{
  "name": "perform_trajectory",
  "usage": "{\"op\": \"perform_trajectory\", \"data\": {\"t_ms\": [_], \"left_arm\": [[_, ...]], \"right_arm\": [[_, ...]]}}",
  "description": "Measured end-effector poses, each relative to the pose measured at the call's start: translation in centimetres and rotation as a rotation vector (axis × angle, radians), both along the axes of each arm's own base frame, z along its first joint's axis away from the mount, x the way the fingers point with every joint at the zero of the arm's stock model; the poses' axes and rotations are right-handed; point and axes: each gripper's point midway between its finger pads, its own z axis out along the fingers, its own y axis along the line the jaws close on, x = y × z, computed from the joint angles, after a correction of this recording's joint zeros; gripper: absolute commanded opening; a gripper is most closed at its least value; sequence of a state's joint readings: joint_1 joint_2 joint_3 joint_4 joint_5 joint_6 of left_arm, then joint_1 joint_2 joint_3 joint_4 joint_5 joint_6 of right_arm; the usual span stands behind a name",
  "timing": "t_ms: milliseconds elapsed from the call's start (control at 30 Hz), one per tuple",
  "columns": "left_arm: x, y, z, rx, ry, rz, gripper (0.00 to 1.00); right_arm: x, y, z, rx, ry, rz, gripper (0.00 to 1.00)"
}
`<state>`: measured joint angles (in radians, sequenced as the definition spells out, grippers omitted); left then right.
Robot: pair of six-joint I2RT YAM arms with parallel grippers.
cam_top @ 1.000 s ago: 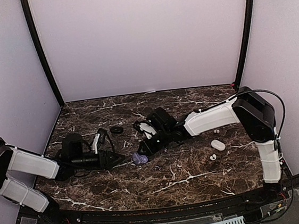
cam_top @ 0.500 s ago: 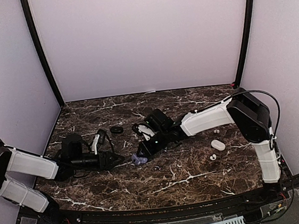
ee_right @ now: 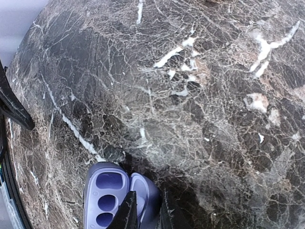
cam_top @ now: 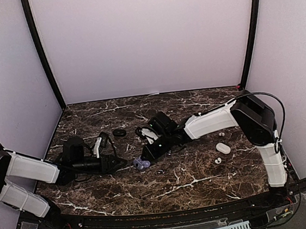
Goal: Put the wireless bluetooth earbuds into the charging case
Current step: Pick up the charging case from the center of the board.
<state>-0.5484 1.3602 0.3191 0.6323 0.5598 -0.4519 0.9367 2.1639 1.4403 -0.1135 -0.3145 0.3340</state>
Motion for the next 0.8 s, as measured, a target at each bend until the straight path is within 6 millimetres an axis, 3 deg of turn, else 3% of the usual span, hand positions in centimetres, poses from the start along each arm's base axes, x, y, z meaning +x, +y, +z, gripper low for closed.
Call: {"op": "perform_trajectory", "data": {"t_ms": [200,467,667,800], "left_arm": [[0.0,0.0,0.3,-0.003,-0.006,0.001,0.69],[-0.3,0.2,1.1,-0.016,-0.036,-0.002,0.84],[-0.6,0.4,2.5,-0.035,-0.098,-0.011,0.85],[-0.7,0.3,2.2,-0.031,-0.092,-0.021,0.84]], "right_arm": [[-0.3,-0.4,0.4,0.004,-0.006,0.002,0.15],[-0.7,-0.8,3.6,0.062,-0.065,0.023,0.13],[-0.8,-0.7,5.8,0.112,-0.112,0.043,0.12],[-0.9,-0.6,6.2,0.126,-0.119,0.059,0.12]]}}
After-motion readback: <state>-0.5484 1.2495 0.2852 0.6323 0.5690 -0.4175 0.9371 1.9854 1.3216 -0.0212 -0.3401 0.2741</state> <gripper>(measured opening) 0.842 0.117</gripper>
